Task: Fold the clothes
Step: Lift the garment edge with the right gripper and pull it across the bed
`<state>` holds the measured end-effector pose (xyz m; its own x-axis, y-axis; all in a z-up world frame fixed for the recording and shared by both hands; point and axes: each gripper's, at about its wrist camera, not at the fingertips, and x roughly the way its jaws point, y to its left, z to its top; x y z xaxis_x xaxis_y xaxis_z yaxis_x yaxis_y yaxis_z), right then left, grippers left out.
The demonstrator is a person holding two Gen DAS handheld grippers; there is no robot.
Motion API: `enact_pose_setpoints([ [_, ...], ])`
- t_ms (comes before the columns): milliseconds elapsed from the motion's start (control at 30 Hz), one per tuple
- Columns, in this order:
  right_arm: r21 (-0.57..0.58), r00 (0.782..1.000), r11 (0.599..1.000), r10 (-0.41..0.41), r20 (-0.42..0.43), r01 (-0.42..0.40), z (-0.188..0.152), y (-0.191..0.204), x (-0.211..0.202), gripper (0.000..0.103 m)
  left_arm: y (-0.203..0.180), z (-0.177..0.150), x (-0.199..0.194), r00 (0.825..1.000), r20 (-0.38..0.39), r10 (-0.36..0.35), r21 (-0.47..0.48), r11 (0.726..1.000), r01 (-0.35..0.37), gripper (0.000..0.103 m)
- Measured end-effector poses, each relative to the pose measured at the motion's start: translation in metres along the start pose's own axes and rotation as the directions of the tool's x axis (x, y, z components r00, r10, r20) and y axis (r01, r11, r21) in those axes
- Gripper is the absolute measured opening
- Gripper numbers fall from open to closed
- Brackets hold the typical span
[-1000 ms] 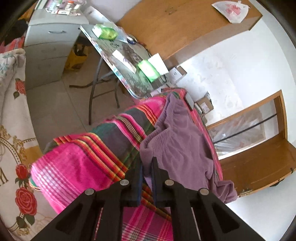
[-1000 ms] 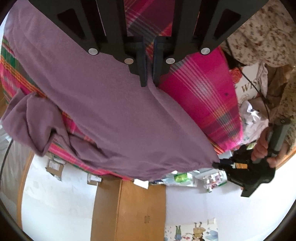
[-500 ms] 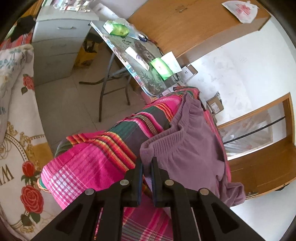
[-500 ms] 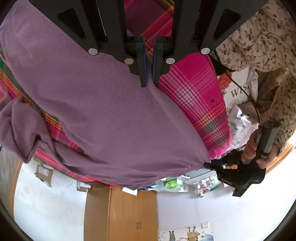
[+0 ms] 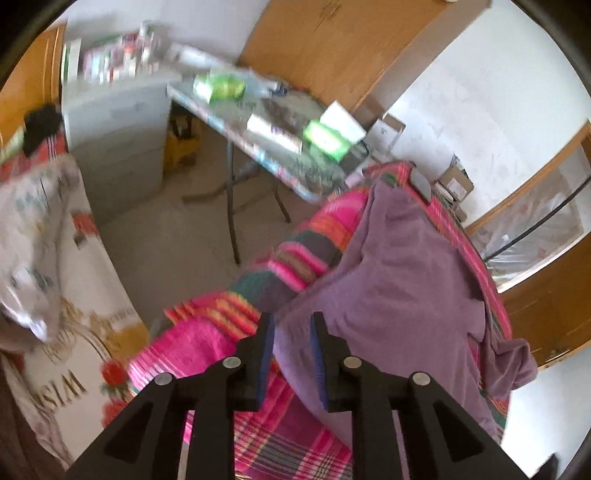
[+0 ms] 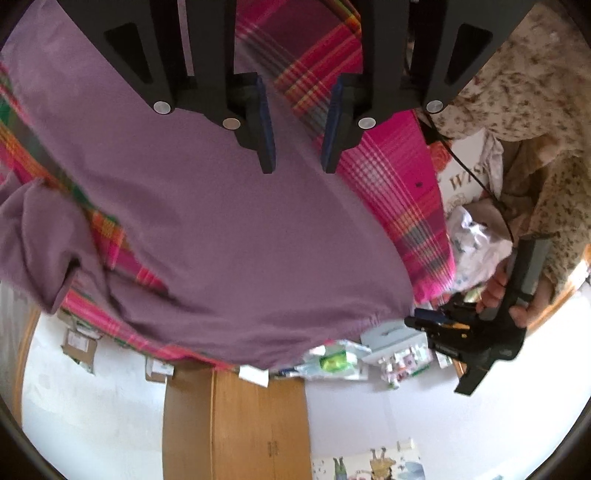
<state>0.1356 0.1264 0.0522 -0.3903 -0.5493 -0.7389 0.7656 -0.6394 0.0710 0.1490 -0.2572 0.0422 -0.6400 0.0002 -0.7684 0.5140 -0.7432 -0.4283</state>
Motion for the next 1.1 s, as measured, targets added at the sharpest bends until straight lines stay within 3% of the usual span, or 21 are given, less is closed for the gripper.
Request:
enact_pose_setpoints([
  [133, 0.048, 0.997, 0.998, -0.049, 0.061, 0.046, 0.012, -0.029, -0.031, 0.027, -0.021, 0.015, -0.023, 0.998, 0.050, -0.023, 0.043, 0.999, 0.021, 0.023],
  [267, 0.099, 0.978, 0.979, -0.186, 0.091, 0.177, 0.017, -0.066, -0.056, 0.028, -0.052, 0.028, -0.035, 0.996, 0.092, -0.022, 0.115, 0.993, 0.011, 0.028],
  [400, 0.173, 0.952, 0.946, -0.294, 0.089, 0.276, 0.020, -0.109, -0.071, 0.028, -0.102, 0.036, -0.027, 0.994, 0.061, -0.086, 0.244, 0.967, 0.069, 0.031],
  [533, 0.198, 0.930, 0.916, -0.364, 0.050, 0.348, 0.025, -0.146, -0.080, 0.028, -0.167, 0.034, -0.005, 0.989, -0.047, -0.138, 0.389, 0.910, 0.146, 0.031],
  [667, 0.169, 0.908, 0.896, -0.418, 0.012, 0.410, 0.036, -0.170, -0.091, 0.028, -0.236, 0.029, 0.017, 0.986, -0.121, -0.116, 0.564, 0.809, 0.164, 0.031],
  [733, 0.127, 0.893, 0.885, -0.451, -0.003, 0.447, 0.042, -0.178, -0.094, 0.028, -0.260, 0.028, 0.026, 0.982, -0.144, -0.120, 0.608, 0.773, 0.183, 0.031],
  [800, 0.097, 0.866, 0.861, -0.499, -0.027, 0.499, 0.043, -0.189, -0.093, 0.028, -0.282, 0.025, 0.038, 0.977, -0.165, -0.136, 0.653, 0.727, 0.212, 0.031],
  [900, 0.153, 0.851, 0.839, -0.524, -0.035, 0.523, 0.038, -0.211, -0.090, 0.028, -0.301, 0.026, 0.056, 0.971, -0.201, -0.127, 0.661, 0.714, 0.231, 0.031],
  [1000, 0.290, 0.834, 0.792, -0.549, -0.048, 0.538, 0.030, -0.243, -0.082, 0.028, -0.319, 0.027, 0.074, 0.964, -0.237, -0.117, 0.668, 0.702, 0.249, 0.031],
  [1100, 0.422, 0.843, 0.755, -0.536, -0.043, 0.502, 0.028, -0.274, -0.092, 0.028, -0.338, 0.029, 0.091, 0.956, -0.272, -0.107, 0.673, 0.689, 0.268, 0.031],
])
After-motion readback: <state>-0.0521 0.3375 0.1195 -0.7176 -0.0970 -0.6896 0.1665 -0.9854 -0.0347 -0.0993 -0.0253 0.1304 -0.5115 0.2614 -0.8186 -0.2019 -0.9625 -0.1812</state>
